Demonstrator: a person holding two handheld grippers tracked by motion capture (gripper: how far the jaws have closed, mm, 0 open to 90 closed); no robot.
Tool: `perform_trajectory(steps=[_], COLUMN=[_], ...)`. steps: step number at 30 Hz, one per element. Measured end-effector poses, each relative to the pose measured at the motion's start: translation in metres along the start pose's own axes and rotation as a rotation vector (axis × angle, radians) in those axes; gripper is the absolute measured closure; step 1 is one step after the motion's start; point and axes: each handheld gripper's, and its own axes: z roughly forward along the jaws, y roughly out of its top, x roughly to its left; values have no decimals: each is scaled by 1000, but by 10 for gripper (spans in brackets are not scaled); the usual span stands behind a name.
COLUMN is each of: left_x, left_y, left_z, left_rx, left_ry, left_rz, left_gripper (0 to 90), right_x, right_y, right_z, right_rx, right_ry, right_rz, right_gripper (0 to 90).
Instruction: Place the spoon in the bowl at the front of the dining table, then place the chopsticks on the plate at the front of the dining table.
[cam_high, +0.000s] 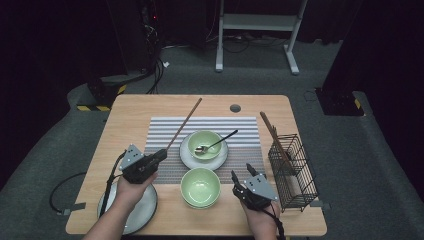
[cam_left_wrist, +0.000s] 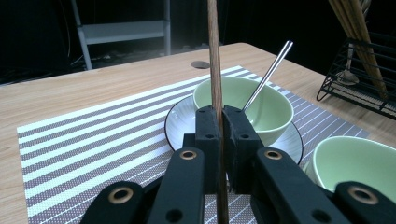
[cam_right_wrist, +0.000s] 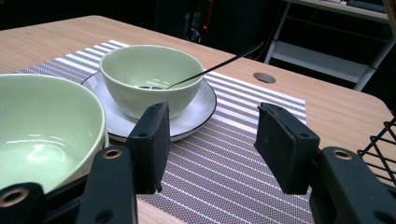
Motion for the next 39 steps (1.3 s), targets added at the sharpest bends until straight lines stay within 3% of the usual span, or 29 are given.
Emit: perform_trajectory(steps=[8, 20, 39], left_x=[1, 4, 4], left_y=[1, -3, -21], left_z=[5, 26, 48], left_rx=[30, 145, 266], left_ry=[22, 71, 90], left_rz=[-4, -16, -25], left_gripper=[847, 847, 847], right_x=[0, 0, 0], right_y=[-3, -11, -10], right_z=[1, 4, 2], right_rx=[-4, 25, 16], right_ry=[4, 4, 15], right_rz=[-2, -2, 2], right_gripper=[444, 445, 450])
